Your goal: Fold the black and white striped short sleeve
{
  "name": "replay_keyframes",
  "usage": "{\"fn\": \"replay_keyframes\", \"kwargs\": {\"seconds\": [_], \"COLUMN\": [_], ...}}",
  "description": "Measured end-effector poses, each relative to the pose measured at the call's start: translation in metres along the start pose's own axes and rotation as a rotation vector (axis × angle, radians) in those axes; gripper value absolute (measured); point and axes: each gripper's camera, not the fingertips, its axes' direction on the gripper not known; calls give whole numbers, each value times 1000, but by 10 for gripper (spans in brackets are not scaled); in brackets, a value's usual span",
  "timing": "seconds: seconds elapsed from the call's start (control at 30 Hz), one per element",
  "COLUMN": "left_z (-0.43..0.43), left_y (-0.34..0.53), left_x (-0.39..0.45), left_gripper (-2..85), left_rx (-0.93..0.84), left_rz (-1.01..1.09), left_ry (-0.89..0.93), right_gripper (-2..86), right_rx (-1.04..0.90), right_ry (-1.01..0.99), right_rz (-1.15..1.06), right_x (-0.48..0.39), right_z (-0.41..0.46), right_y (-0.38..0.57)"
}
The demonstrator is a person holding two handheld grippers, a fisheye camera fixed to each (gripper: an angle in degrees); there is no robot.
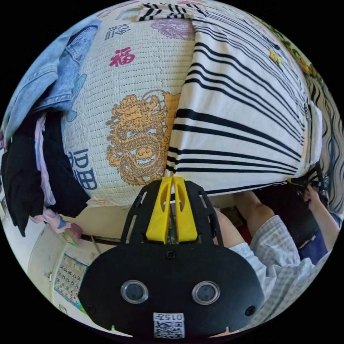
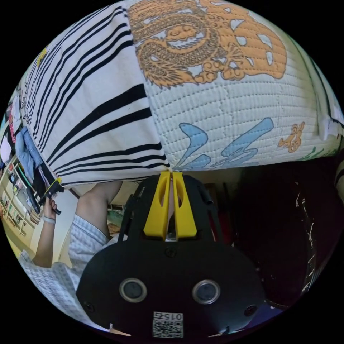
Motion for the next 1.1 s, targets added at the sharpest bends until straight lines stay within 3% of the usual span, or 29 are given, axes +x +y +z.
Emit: {"fn": "replay_keyframes", "kwargs": {"seconds": [0.37,0.43,0.57,0.73,0.9,1.1], "left_z": [64,57,52,78,114,141], "left_y": [-51,-81,-136,-194,-220,-265], "left_x": [50,104,215,401,502,552], "left_gripper": [59,61,63,73,76,77], "left_rx": [4,126,321,573,775,891], "left_rz": [1,206,575,1118,1339,1384], "left_ry": [-203,-307,-299,-567,-845,-859], "right_gripper": [48,48,46,46,45,46], "right_rx": [203,248,339,424,508,609], "right_ry": [-199,-237,-330,-435,-479,-485], "right_rz": [52,49,39,5,-7,-4], "right_x": [150,166,194,214,243,279], "right_z": [19,20,23,19,5,-19], "right_y": [23,22,10,-13,-37,-75]}}
